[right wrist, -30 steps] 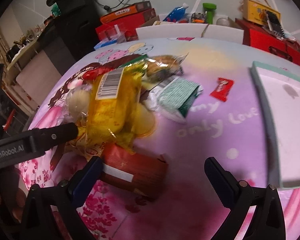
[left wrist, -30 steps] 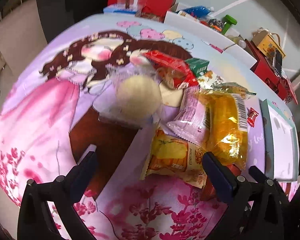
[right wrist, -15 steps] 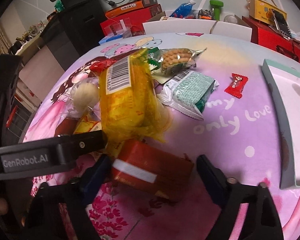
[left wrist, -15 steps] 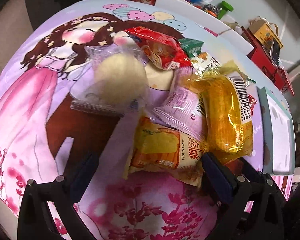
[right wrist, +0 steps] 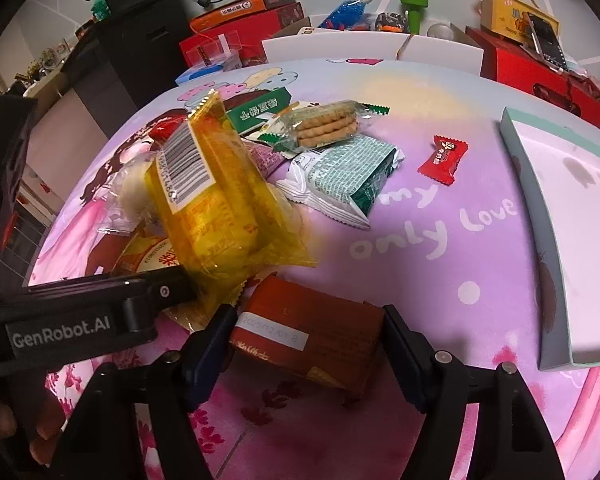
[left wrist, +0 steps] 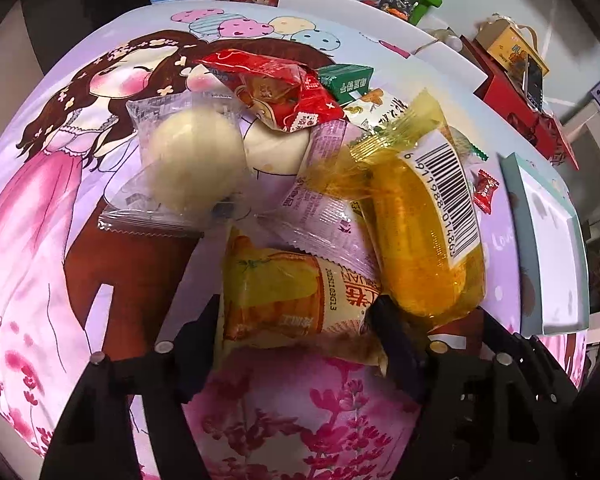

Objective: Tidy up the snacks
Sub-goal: 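Reach the right gripper to the red-brown wafer box and grasp it, then lift the wafer box with the right gripper while the left gripper grasps a tan snack pack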

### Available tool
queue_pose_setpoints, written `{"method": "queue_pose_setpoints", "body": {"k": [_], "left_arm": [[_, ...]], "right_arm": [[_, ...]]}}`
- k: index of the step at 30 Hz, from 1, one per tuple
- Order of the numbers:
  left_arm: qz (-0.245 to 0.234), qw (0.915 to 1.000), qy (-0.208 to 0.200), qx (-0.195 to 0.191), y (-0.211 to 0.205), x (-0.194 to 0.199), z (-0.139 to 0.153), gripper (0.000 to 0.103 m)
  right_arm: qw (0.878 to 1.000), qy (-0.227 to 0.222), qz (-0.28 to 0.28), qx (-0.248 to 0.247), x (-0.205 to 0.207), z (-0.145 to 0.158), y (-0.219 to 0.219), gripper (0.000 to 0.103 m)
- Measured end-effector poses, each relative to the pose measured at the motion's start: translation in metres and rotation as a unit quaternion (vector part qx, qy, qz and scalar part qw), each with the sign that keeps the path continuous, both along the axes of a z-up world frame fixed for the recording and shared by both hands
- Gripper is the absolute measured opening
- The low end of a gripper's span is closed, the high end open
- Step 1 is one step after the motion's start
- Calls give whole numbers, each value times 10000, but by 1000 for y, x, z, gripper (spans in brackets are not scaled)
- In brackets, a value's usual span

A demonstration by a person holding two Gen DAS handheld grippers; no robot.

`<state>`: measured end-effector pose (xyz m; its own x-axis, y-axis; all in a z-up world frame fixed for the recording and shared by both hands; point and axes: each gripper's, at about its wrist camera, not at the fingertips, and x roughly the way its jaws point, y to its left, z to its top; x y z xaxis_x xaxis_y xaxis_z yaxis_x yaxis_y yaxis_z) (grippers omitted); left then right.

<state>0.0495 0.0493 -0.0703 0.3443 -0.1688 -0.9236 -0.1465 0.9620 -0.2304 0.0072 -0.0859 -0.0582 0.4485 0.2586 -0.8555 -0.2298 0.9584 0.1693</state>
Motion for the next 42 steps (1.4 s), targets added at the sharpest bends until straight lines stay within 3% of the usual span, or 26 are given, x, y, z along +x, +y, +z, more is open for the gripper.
{"method": "queue_pose_setpoints", "body": {"k": [18, 31, 42], "left_arm": [[189, 9989, -424, -21, 36, -35, 31, 68], [545, 9968, -569, 135, 49, -37, 40, 68], [579, 9938, -925, 209, 50, -44, 62, 67]], "right_arm": [[9995, -22, -324, 11, -1, 14, -15, 71], [9976, 91, -674, -156, -2, 17, -33, 71], [9954, -203, -932, -64, -6, 35, -52, 71]]}}
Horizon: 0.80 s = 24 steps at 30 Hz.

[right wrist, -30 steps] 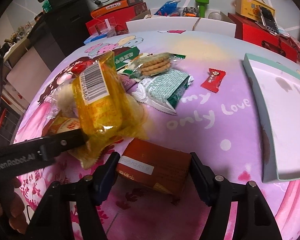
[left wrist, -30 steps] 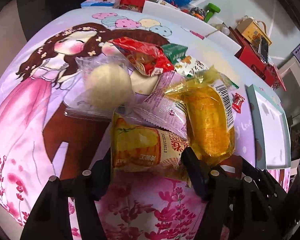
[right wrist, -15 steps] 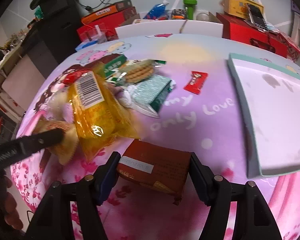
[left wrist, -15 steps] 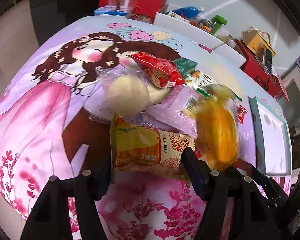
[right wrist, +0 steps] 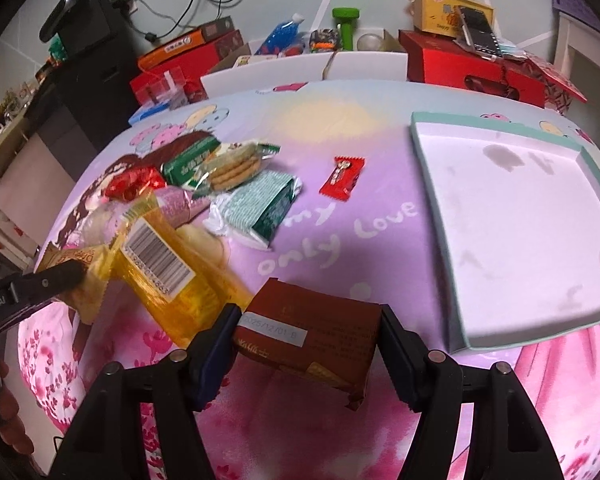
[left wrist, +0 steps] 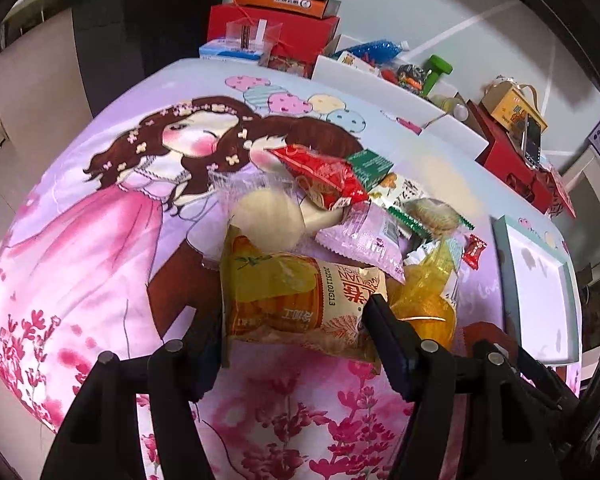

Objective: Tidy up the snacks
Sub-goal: 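Lift the wafer box with the right gripper while the left gripper grasps a tan snack pack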

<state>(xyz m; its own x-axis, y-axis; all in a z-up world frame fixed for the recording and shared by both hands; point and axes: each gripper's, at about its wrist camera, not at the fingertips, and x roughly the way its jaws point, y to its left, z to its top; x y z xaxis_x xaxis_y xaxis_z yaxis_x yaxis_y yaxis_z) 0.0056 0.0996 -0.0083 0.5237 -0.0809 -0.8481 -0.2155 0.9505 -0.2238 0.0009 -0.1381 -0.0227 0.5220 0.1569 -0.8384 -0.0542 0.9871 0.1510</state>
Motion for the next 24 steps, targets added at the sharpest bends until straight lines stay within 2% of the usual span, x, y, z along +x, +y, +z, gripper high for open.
{"method": "queue_pose_setpoints", "body": {"k": [7, 8, 9, 13, 17, 20, 23, 24], "left_arm": [[-6, 9999, -138, 21, -2, -2, 8, 58], [-22, 9999, -143, 28, -2, -2, 7, 49], [-28, 9999, -112, 39, -3, -1, 6, 46], [1, 9998, 128, 140, -2, 3, -6, 46], [235, 9989, 374, -143, 10, 3, -21, 46], [273, 9974, 431, -505, 13, 5, -30, 49], [264, 9928, 748, -901, 13, 9, -49, 67], [256, 9918, 831, -942, 12, 10, -53, 69]], "right_arm": [[9998, -162, -117, 38, 2, 11, -9, 71], [9998, -167, -136, 52, 1, 12, -11, 71], [9997, -165, -156, 68, 1, 12, -12, 71], [9997, -144, -194, 77, 1, 11, -15, 71], [9997, -136, -211, 72, 1, 10, -16, 71], [9997, -112, -203, 53, 2, 9, -15, 71], [9998, -92, -193, 38, 2, 7, -14, 71], [9998, -83, -196, 30, 2, 7, -13, 71]]}}
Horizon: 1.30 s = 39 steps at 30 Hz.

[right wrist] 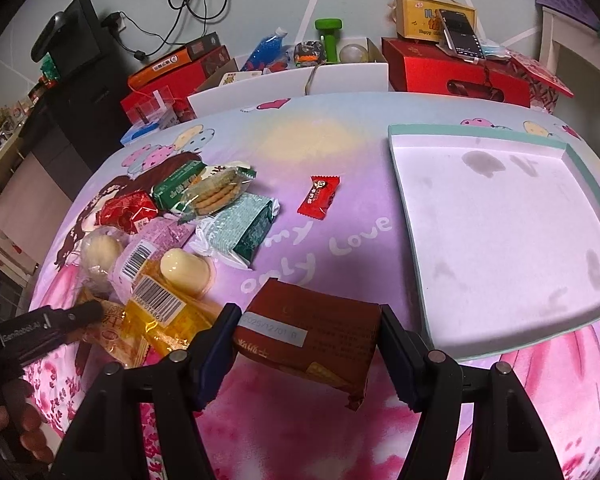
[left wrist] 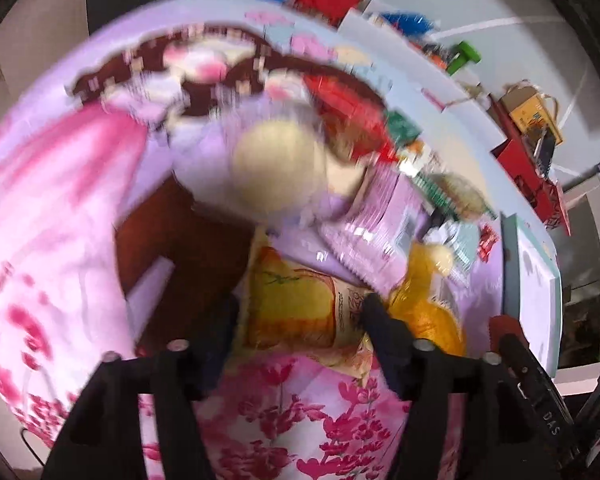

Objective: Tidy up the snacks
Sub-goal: 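Lift the wafer box with the right gripper while the left gripper grasps a tan snack pack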

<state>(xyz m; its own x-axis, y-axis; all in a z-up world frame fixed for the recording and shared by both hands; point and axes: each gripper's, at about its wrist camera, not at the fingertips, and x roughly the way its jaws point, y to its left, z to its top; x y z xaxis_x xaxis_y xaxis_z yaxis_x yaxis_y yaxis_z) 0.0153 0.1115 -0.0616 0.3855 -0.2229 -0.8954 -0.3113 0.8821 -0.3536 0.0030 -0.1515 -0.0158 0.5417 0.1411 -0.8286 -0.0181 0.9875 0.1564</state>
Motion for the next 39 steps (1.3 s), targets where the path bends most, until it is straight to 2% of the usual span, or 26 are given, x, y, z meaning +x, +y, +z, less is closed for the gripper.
{"method": "queue_pose_setpoints", "body": {"k": [3, 9, 12, 15, 28, 30, 39], "left_arm": [[21, 9999, 17, -162, 0, 1, -5, 72], [-103, 9999, 6, -15, -8, 1, -4, 72], [-94, 9999, -71, -50, -9, 4, -1, 59], [-58, 9998, -162, -75, -6, 4, 3, 52], [265, 9977, -612, -150, 14, -7, 26, 36], [319, 9968, -706, -175, 16, -9, 30, 30], [426, 9936, -1016, -244, 23, -16, 45, 26]], "right_arm": [[10000, 20, -11, -9, 0, -1, -1, 71], [10000, 45, -32, 9, 0, -2, -2, 71], [10000, 64, -45, 0, 1, -3, -2, 71], [10000, 66, -58, 7, 0, -3, -3, 71], [9999, 44, -135, 41, 0, -2, -8, 71], [9999, 40, -144, 44, 0, -1, -9, 71], [9998, 28, -165, 56, 0, 0, -10, 71]]}}
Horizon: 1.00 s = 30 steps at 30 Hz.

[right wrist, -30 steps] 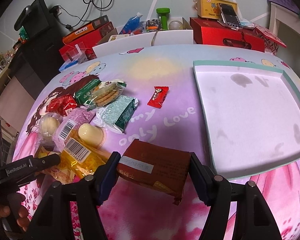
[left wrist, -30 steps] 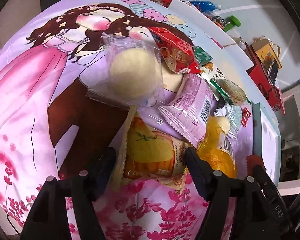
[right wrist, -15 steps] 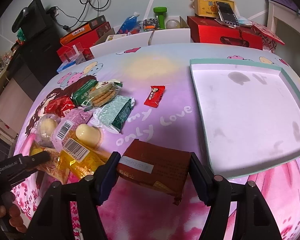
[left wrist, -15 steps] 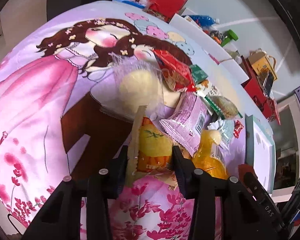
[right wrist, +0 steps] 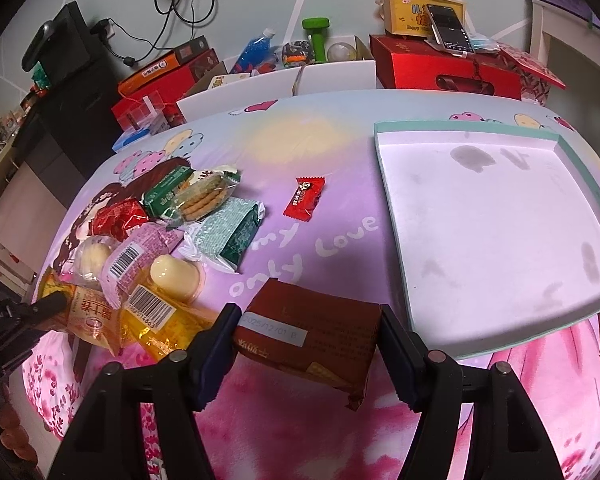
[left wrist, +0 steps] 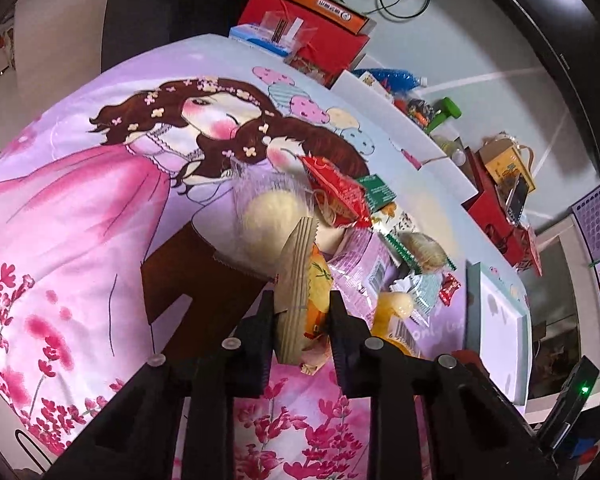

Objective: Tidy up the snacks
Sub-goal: 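Lift the wafer box with the right gripper while the left gripper grasps a tan snack pack, then carry the wafer box and tan pack over the tray with both grippers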

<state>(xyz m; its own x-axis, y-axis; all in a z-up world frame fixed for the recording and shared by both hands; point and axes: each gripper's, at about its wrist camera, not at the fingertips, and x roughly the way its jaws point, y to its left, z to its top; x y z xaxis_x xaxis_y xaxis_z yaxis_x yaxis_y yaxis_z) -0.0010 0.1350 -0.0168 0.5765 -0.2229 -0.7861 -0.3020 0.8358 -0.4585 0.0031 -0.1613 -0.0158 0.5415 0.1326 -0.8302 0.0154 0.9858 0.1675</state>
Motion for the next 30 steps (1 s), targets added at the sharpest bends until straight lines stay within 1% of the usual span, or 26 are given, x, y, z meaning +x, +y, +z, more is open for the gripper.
{"method": "queue_pose_setpoints", "body": {"k": [6, 12, 15, 19, 22, 26, 30], "left_arm": [[90, 9998, -181, -6, 4, -5, 10, 26], [74, 9992, -402, -14, 2, -9, 24, 26], [-22, 9986, -531, 3, -5, -8, 33, 26], [-146, 9979, -633, -43, -15, -4, 40, 25], [-101, 9975, -695, 94, -18, -5, 47, 25], [8, 9970, -766, 125, -15, -8, 53, 25], [197, 9968, -689, 367, -9, -11, 53, 25]], "right_arm": [[10000, -2, 2, 5, 0, 0, 0, 71], [10000, -51, -34, 24, 2, 5, -4, 71], [9998, -120, -141, 42, 6, 10, -14, 71], [9987, -264, -436, -14, 12, 18, -36, 71], [9973, -287, -675, -22, 14, 21, -54, 71], [9952, -257, -938, 99, 16, 20, -75, 71], [9942, -283, -1030, 112, 15, 22, -83, 71]]}}
